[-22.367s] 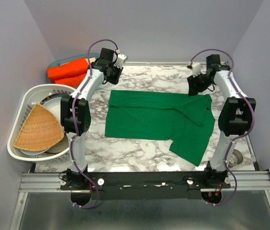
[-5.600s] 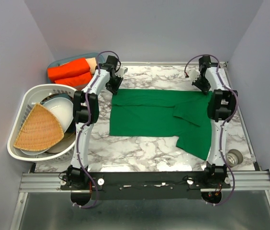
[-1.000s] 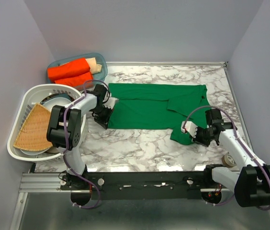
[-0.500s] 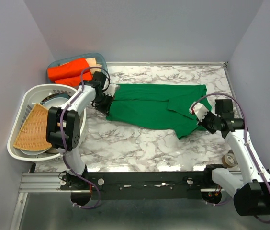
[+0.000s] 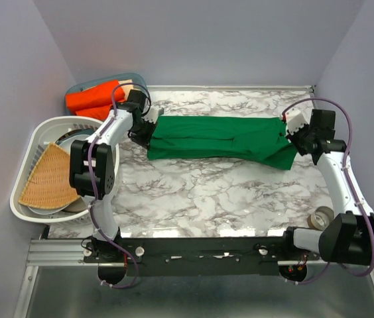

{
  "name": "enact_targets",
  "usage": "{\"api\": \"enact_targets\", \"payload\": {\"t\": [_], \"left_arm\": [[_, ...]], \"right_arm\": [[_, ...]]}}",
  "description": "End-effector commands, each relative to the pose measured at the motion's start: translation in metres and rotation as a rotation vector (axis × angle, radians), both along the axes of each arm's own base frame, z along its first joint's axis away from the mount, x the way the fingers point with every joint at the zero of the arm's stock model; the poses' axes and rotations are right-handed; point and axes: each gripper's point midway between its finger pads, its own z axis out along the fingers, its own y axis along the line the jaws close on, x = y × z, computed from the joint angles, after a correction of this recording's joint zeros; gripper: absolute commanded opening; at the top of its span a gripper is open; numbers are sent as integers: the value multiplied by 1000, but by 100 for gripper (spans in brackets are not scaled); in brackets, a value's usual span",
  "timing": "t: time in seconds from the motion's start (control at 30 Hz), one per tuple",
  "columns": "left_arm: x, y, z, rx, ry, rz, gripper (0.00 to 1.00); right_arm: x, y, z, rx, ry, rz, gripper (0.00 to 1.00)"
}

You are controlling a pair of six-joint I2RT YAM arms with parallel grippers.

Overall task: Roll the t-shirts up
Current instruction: Fold the T-shirt at the center of the board.

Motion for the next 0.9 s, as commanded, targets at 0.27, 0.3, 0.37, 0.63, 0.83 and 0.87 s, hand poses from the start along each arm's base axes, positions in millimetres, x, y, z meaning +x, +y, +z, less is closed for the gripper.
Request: {"api": "enact_targets", "payload": {"t": [0.27, 0.3, 0.37, 0.63, 0.83, 0.87], "left_arm": [[68, 13, 14, 63, -97, 58, 0], [71, 14, 15, 69, -102, 54, 0], [79, 16, 12, 92, -105, 50, 0], [99, 23, 0, 146, -109, 37, 0], [109, 25, -7, 165, -108, 37, 0], [110, 25, -7, 165, -110, 37, 0]], "right_arm": [[85, -13, 18, 4, -51, -9, 1], [88, -11, 16, 12, -38, -3, 0], [99, -12, 3, 21, 1, 0, 1], [136, -11, -10, 52, 56, 16, 1], [149, -9, -31, 60, 122, 29, 1], [151, -8, -29, 64, 123, 32, 1]]}}
